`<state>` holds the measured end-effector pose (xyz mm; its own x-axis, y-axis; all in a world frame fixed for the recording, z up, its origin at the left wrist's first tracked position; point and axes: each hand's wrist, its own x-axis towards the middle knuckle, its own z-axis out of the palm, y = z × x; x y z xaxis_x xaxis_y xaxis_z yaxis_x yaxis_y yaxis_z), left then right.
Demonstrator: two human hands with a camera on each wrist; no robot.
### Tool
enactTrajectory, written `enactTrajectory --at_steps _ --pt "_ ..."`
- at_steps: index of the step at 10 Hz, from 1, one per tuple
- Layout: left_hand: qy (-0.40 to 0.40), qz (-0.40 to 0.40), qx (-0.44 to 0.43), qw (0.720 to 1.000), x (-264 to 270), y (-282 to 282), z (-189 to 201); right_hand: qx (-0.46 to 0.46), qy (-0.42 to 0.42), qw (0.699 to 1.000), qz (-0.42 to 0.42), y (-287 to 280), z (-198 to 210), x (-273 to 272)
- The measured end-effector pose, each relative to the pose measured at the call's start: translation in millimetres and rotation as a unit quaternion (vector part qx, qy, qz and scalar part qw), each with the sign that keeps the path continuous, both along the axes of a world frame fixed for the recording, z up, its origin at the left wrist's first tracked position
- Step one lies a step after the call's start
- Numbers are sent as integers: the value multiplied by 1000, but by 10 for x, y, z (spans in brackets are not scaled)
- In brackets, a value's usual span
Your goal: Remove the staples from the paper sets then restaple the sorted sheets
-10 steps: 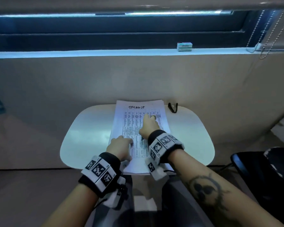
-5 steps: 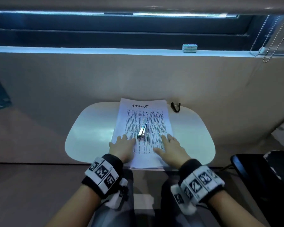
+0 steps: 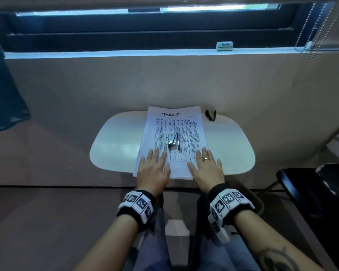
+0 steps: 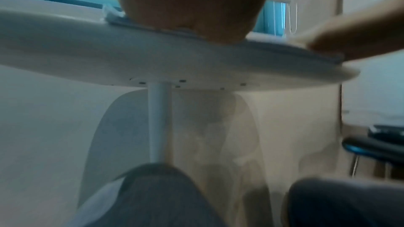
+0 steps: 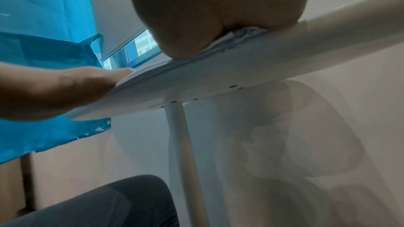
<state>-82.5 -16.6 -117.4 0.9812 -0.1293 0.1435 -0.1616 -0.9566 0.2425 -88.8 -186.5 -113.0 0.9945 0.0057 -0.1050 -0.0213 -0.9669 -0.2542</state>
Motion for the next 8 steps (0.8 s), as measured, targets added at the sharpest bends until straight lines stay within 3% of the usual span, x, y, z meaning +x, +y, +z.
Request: enactTrajectory --at_steps 2,6,7,8 --pt "-39 -28 -18 999 -38 18 -26 14 45 999 16 -23 88 -2" --pt "-10 -35 -76 996 -99 13 -45 2 43 999 33 -25 64 -33" --pt "-36 -48 -100 993 -35 35 -49 -1 47 998 37 -71 101 14" --pt "-99 -42 -128 986 -46 45 -99 -42 -2 998 37 -112 -108 28"
